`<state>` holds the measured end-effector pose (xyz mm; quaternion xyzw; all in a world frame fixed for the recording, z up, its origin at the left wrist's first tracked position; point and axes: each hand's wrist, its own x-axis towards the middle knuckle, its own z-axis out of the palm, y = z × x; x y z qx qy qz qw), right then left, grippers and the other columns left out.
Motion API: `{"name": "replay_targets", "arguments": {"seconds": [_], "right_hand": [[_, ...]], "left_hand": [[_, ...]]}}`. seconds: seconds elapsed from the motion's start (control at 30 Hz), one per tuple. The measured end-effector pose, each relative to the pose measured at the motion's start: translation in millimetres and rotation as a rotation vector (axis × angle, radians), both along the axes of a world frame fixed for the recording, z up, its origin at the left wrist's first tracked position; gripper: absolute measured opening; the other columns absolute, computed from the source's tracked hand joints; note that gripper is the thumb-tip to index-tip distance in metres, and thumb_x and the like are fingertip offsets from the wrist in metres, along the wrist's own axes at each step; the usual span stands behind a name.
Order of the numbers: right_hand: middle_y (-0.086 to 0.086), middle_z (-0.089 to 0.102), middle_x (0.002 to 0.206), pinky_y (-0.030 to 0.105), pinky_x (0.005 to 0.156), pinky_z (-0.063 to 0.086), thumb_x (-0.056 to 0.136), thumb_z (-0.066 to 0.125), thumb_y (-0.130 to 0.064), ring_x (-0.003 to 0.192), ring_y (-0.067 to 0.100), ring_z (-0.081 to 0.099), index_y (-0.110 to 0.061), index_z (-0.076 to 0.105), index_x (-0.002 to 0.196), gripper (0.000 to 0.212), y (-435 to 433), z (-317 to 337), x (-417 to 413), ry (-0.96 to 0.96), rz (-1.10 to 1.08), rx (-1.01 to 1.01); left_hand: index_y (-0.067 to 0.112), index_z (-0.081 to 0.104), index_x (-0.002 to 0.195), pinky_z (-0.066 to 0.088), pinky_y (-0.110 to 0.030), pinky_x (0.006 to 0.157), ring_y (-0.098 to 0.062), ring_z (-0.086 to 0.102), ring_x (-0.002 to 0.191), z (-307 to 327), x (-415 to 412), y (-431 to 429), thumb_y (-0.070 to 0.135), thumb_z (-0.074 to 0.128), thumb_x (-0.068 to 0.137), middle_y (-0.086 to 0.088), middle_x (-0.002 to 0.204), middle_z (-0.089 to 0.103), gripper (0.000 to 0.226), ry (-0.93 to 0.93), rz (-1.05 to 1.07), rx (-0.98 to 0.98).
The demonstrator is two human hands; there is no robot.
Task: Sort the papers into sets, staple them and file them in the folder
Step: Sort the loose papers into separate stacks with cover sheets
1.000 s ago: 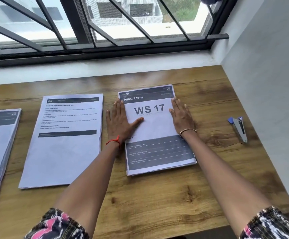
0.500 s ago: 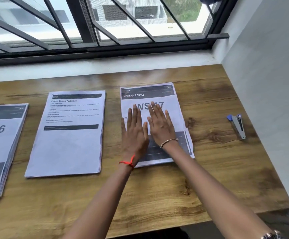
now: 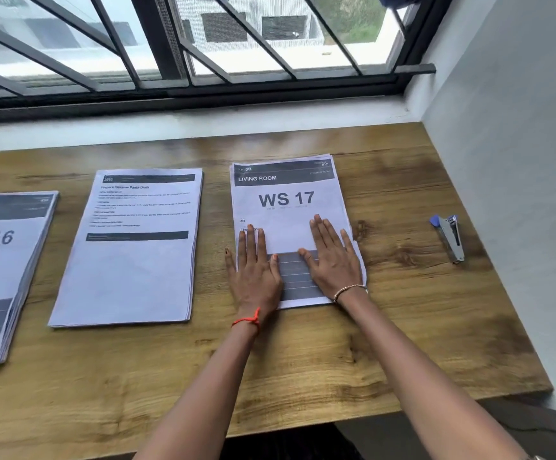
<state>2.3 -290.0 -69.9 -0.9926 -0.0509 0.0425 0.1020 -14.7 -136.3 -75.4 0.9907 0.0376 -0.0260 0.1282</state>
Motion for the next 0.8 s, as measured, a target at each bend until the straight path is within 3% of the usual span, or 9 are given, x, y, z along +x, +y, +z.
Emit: {"name": "replay_targets", "arguments": {"seconds": [0.2,0.27,0.37,0.43,0.47,0.6,0.8], "right_hand": [[-0.005,-0.003,0.156,0.027,0.114,-0.011,0.077,-0.006,-0.063,0.144,0.008,-0.003,-0.016,0.001,0.149,0.086,-37.0,-2.0,-1.1,0.008,-0.106,0.026],[-0.004,0.001,0.156,0.025,0.114,-0.008,0.081,0.002,-0.062,0.144,0.009,0.002,-0.015,0.004,0.148,0.082,-40.6,0.4,-0.6,-0.003,-0.124,0.123],[0.009,0.024,0.152,0.018,0.112,0.013,0.098,0.038,-0.033,0.142,0.020,0.023,-0.004,0.023,0.145,0.057,-40.8,9.5,-0.2,-0.115,-0.318,0.605],[0.017,0.032,0.147,0.006,0.102,0.029,0.096,0.046,-0.010,0.136,0.022,0.034,0.004,0.030,0.139,0.048,-41.2,17.3,-6.0,-0.190,-0.495,0.933],[0.017,0.035,0.145,0.003,0.098,0.031,0.095,0.047,-0.006,0.134,0.022,0.036,0.006,0.033,0.138,0.046,-41.2,18.7,-9.6,-0.187,-0.528,0.979],[0.013,0.037,0.145,0.014,0.107,0.024,0.094,0.050,-0.009,0.137,0.019,0.033,0.004,0.043,0.133,0.042,-30.6,11.4,-19.2,-0.153,-0.432,0.855],[0.010,0.023,0.152,0.022,0.115,0.016,0.096,0.046,-0.012,0.142,0.018,0.020,0.002,0.032,0.140,0.048,-35.5,16.7,-16.8,-0.087,-0.373,0.782]], "left_hand": [[0.022,0.002,0.150,-0.012,-0.038,0.113,-0.011,-0.007,0.145,4.2,-1.6,-2.2,0.046,-0.008,0.081,0.004,0.158,-0.007,0.074,0.026,0.001,-0.022],[0.021,0.000,0.150,-0.011,-0.039,0.114,-0.010,-0.010,0.144,7.2,-0.2,0.2,0.044,0.005,0.093,0.004,0.157,-0.010,0.062,0.047,-0.002,-0.077],[0.017,0.001,0.150,-0.001,-0.032,0.117,-0.009,-0.007,0.144,19.5,-0.6,9.4,0.032,0.038,0.098,0.004,0.158,-0.008,0.066,-0.028,0.055,-0.389],[0.013,0.005,0.150,0.005,-0.022,0.114,-0.011,0.001,0.144,29.0,-0.2,17.7,0.027,0.047,0.095,0.001,0.158,-0.001,0.070,-0.137,0.150,-0.605],[0.012,0.007,0.150,0.005,-0.018,0.111,-0.011,0.003,0.144,32.3,-0.3,19.6,0.026,0.049,0.095,0.001,0.158,0.002,0.070,-0.151,0.192,-0.674],[0.009,0.013,0.149,0.006,-0.018,0.111,-0.014,0.009,0.144,33.0,-8.8,10.2,0.025,0.050,0.095,-0.003,0.157,0.010,0.067,-0.073,0.202,-0.778],[0.008,0.023,0.147,0.012,-0.021,0.112,-0.016,0.018,0.142,29.9,-12.0,16.2,0.021,0.055,0.093,-0.007,0.154,0.023,0.064,-0.083,0.264,-0.852]]}}
